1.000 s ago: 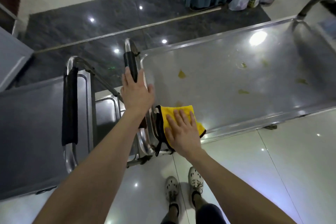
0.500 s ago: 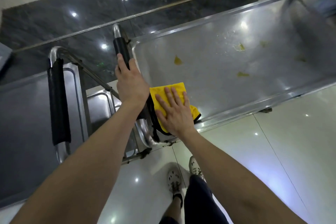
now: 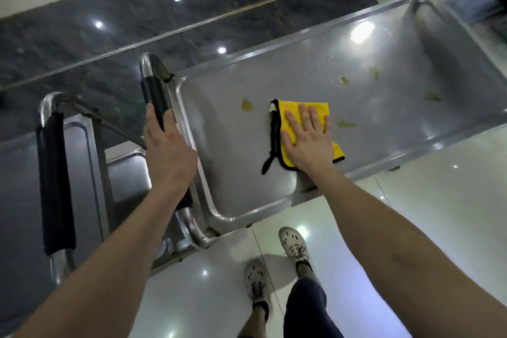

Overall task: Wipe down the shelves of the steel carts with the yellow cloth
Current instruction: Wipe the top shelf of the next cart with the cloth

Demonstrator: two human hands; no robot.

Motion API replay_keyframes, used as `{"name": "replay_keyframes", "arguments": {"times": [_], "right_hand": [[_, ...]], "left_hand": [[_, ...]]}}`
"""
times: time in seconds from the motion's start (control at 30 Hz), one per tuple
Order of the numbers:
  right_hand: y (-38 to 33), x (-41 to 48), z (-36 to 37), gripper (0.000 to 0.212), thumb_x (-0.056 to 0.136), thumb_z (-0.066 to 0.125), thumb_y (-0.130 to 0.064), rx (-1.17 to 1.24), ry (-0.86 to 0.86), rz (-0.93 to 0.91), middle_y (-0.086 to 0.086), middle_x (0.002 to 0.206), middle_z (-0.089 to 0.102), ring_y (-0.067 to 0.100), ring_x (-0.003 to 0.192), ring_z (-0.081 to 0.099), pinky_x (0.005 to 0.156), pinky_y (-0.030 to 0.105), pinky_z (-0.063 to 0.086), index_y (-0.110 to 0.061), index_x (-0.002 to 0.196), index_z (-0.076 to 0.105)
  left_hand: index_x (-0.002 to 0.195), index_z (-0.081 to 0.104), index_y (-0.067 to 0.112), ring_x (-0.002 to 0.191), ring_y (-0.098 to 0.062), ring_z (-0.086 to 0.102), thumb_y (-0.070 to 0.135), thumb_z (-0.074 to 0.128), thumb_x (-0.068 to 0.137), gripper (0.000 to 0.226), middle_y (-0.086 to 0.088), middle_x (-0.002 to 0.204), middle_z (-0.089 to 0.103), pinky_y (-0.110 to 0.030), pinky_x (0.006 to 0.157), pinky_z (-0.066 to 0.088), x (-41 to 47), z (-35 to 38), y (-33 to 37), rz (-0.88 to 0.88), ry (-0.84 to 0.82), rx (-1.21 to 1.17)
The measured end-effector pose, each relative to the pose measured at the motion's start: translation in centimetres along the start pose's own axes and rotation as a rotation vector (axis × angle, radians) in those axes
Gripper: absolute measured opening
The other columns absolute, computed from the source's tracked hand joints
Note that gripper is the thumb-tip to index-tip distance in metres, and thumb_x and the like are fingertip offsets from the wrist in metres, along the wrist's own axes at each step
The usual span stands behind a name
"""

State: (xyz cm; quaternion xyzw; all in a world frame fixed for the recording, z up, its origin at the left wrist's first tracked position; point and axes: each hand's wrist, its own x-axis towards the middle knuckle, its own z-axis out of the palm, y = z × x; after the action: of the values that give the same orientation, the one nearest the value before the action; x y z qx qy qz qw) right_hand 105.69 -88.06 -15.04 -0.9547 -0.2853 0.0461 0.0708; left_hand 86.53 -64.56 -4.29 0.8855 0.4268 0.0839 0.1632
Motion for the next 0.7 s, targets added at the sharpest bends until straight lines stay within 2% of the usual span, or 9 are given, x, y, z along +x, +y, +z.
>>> {"name": "replay_keyframes", "arguments": {"times": [0.2, 0.33, 0.5, 0.6, 0.7], "right_hand": [[-3.8, 14.5, 0.7, 0.066, 0.106, 0.03, -0.061, 0.02, 0.018, -0.043, 0.009, 0.177, 0.024, 0.033, 0.165, 0.015, 0.13, 0.066, 0.003, -0.036, 0.167, 0.035], [-10.9, 20.2, 1.8, 0.069, 0.105, 0.027, -0.063, 0.026, -0.004, -0.166, 0.012, 0.178, 0.021, 0.036, 0.165, 0.013, 0.128, 0.069, 0.004, -0.035, 0.168, 0.033], [-19.4, 14.3, 2.9, 0.072, 0.105, 0.026, -0.066, 0.024, -0.058, -0.561, 0.013, 0.177, 0.022, 0.036, 0.165, 0.013, 0.126, 0.069, 0.004, -0.033, 0.168, 0.032], [-18.8, 6.7, 3.3, 0.071, 0.106, 0.026, -0.065, 0.051, -0.1, -0.717, 0.015, 0.177, 0.022, 0.038, 0.165, 0.014, 0.126, 0.07, 0.004, -0.032, 0.17, 0.027], [-14.5, -0.3, 3.7, 0.07, 0.108, 0.031, -0.062, 0.073, -0.163, -0.951, 0.014, 0.178, 0.02, 0.038, 0.166, 0.008, 0.126, 0.071, 0.007, -0.03, 0.17, 0.026]], "left_hand": [[0.162, 0.037, 0.018, 0.159, -0.036, 0.031, -0.003, 0.06, 0.097, 0.072, -0.003, 0.179, 0.01, -0.055, 0.121, 0.045, -0.6, 0.0, 0.5, -0.039, 0.044, 0.016], [0.163, 0.037, 0.015, 0.156, -0.036, 0.037, -0.002, 0.06, 0.099, 0.071, -0.005, 0.179, 0.01, -0.053, 0.122, 0.045, -0.4, -0.2, 0.5, -0.055, 0.045, 0.031], [0.161, 0.043, 0.01, 0.16, -0.034, 0.033, -0.003, 0.061, 0.097, 0.068, -0.009, 0.178, 0.016, -0.053, 0.121, 0.045, -0.3, -0.6, 0.7, -0.066, 0.038, 0.036], [0.159, 0.046, 0.01, 0.16, -0.033, 0.034, -0.002, 0.061, 0.098, 0.065, -0.009, 0.178, 0.018, -0.054, 0.121, 0.045, -0.4, -1.0, 1.0, -0.064, 0.035, 0.004], [0.159, 0.047, 0.011, 0.158, -0.033, 0.036, -0.003, 0.06, 0.096, 0.065, -0.008, 0.178, 0.018, -0.053, 0.121, 0.045, -0.5, -1.4, 1.1, -0.059, 0.028, -0.013]]}}
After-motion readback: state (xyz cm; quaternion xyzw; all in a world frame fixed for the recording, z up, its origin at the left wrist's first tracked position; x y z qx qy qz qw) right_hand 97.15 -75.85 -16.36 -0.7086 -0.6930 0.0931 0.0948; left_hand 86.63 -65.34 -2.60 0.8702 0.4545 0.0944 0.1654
